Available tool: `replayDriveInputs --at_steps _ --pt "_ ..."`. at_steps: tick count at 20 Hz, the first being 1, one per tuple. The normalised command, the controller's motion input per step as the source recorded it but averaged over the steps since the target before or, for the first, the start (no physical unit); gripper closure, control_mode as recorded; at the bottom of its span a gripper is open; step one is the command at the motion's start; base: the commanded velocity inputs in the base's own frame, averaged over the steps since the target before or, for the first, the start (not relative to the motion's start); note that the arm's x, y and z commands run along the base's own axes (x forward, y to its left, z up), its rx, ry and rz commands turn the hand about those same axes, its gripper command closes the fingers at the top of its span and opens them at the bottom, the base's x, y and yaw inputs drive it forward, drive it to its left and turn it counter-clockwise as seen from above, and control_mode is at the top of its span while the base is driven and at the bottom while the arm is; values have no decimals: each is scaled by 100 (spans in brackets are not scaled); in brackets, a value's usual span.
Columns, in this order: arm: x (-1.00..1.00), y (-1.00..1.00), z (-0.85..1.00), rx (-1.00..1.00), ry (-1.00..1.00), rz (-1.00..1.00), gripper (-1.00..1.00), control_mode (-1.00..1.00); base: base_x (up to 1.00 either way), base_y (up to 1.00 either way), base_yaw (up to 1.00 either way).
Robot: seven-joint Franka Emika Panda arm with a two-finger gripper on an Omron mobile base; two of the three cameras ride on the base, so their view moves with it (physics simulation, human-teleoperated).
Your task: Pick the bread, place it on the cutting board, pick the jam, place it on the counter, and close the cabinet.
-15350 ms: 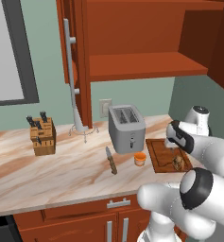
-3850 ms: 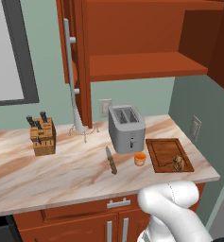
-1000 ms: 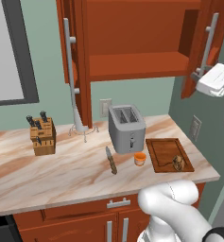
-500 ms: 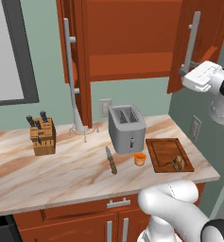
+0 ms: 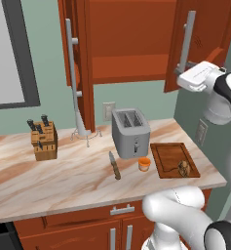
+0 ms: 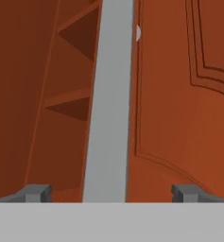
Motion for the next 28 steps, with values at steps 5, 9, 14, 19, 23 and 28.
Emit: replayDriveInputs --at_steps 5,9,14,19,23,28 --pt "32 30 0 0 0 -1 -100 -100 0 0 0" --pt "35 21 0 0 0 0 -100 -100 0 0 0" --pt "23 27 0 0 0 0 -100 -100 0 0 0" --pt "15 32 0 0 0 0 -100 -100 0 0 0" --pt "26 18 0 0 0 0 -100 -100 0 0 0" --pt "21 0 0 0 0 -6 -100 -100 0 0 0"
